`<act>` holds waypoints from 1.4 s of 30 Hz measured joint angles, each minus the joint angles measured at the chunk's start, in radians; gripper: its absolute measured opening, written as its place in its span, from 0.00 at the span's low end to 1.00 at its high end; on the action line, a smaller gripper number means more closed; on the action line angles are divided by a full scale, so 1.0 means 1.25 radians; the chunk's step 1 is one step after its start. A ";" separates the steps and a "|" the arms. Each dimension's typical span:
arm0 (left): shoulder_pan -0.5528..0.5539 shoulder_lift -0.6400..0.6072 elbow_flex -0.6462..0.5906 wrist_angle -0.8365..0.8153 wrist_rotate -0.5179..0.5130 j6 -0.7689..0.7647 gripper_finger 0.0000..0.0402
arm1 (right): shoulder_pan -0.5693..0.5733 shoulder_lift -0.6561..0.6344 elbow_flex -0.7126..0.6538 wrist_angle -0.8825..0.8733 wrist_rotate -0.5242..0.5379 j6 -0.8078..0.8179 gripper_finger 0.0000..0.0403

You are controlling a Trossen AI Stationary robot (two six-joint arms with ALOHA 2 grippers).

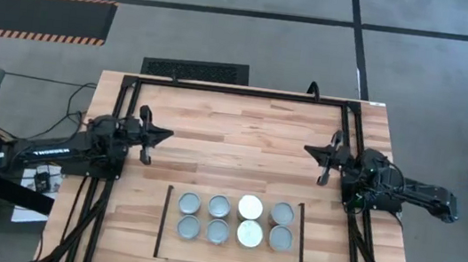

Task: Pick and place cans onto a shelf
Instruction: Return to Home Position

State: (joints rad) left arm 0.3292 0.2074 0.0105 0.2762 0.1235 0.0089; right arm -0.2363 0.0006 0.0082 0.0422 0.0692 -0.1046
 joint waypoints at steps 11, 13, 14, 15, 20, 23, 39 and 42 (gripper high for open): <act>-0.022 -0.127 -0.001 -0.075 -0.060 0.005 0.01 | -0.004 0.001 -0.001 -0.013 -0.011 -0.007 0.01; -0.029 -0.164 -0.002 -0.082 -0.114 0.015 0.01 | -0.013 0.001 -0.001 -0.013 -0.011 -0.012 0.02; -0.030 -0.167 -0.002 -0.083 -0.133 0.019 0.01 | -0.017 0.001 -0.001 -0.013 -0.011 -0.013 0.02; -0.031 -0.165 -0.002 -0.085 -0.137 0.023 0.01 | -0.020 0.001 -0.001 -0.014 -0.012 -0.019 0.02; -0.033 -0.163 -0.002 -0.121 -0.120 0.004 0.01 | -0.045 0.018 -0.002 -0.016 -0.012 -0.031 0.05; -0.033 -0.163 -0.002 -0.135 -0.132 -0.031 0.01 | -0.056 0.050 -0.002 -0.016 -0.013 -0.031 0.06; -0.032 -0.156 -0.003 -0.190 -0.144 -0.044 0.01 | -0.057 0.187 -0.002 -0.016 -0.014 0.048 0.07; -0.032 -0.156 -0.003 -0.190 -0.144 -0.044 0.01 | -0.057 0.189 -0.002 -0.016 -0.014 0.048 0.07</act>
State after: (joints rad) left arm 0.2890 0.0128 0.0067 0.0383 -0.0570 -0.0456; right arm -0.3073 0.2367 0.0051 0.0219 0.0517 -0.0448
